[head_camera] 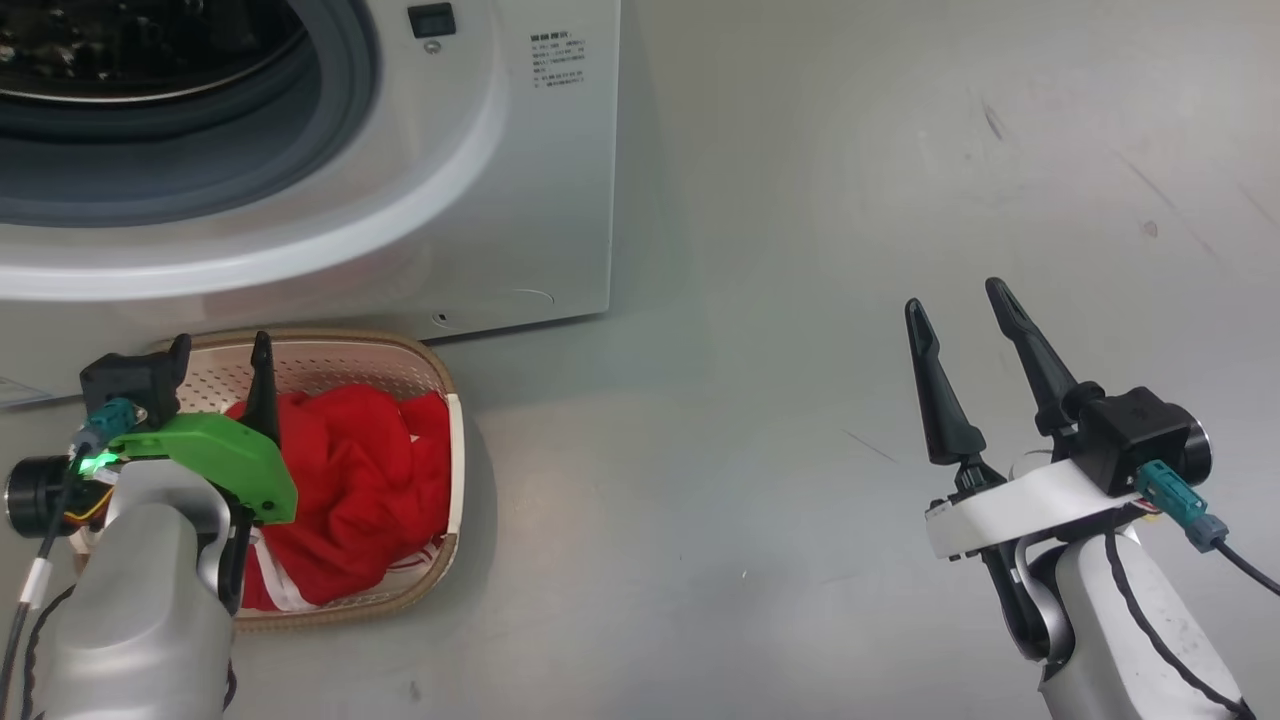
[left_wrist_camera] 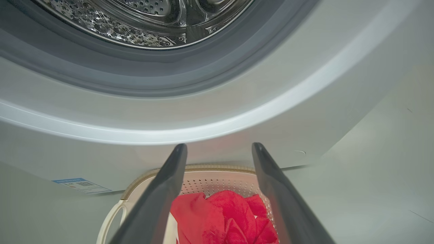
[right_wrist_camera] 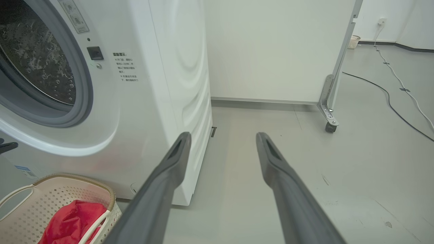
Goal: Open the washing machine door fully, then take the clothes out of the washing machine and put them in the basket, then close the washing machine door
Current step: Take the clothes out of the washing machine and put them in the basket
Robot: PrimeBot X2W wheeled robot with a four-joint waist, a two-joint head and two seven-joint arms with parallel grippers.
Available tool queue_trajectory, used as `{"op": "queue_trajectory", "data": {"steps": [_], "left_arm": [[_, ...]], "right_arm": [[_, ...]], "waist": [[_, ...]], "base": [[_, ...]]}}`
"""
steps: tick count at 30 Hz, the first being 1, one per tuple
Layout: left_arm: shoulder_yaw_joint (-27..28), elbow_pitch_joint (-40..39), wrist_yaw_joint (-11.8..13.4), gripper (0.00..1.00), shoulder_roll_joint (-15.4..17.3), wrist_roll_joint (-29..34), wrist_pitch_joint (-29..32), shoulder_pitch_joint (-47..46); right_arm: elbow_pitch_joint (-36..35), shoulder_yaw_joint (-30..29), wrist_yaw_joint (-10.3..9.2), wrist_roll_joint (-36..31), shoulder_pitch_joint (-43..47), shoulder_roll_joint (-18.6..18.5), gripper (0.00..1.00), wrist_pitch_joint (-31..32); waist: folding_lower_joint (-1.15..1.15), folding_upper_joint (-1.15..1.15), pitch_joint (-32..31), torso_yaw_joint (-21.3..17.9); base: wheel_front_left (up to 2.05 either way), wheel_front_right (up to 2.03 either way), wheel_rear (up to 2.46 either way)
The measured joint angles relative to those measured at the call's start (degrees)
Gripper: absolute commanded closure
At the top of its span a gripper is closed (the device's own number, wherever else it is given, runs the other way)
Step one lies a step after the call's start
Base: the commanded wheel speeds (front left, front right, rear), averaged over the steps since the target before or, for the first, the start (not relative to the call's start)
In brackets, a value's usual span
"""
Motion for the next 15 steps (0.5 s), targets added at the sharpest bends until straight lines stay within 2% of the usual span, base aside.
{"op": "queue_trajectory", "data": {"steps": [10,15], "left_arm": [[-0.55,-4.77,-0.64,0.0,-1.59,0.0,-0.63,2.57],[-0.2,-11.41,-0.96,0.0,-2.55,-0.01,-0.63,5.52]], "right_arm": [[1.41,-0.86,-0.1,0.12,3.07,-0.03,0.0,-0.01],[1.56,-1.54,-0.6,0.86,4.8,-0.11,0.0,-0.05]], "waist": [[0.0,0.0,-7.22,3.04],[0.0,0.0,-11.21,4.96]], "base": [[0.0,0.0,0.0],[0.0,0.0,0.0]]}}
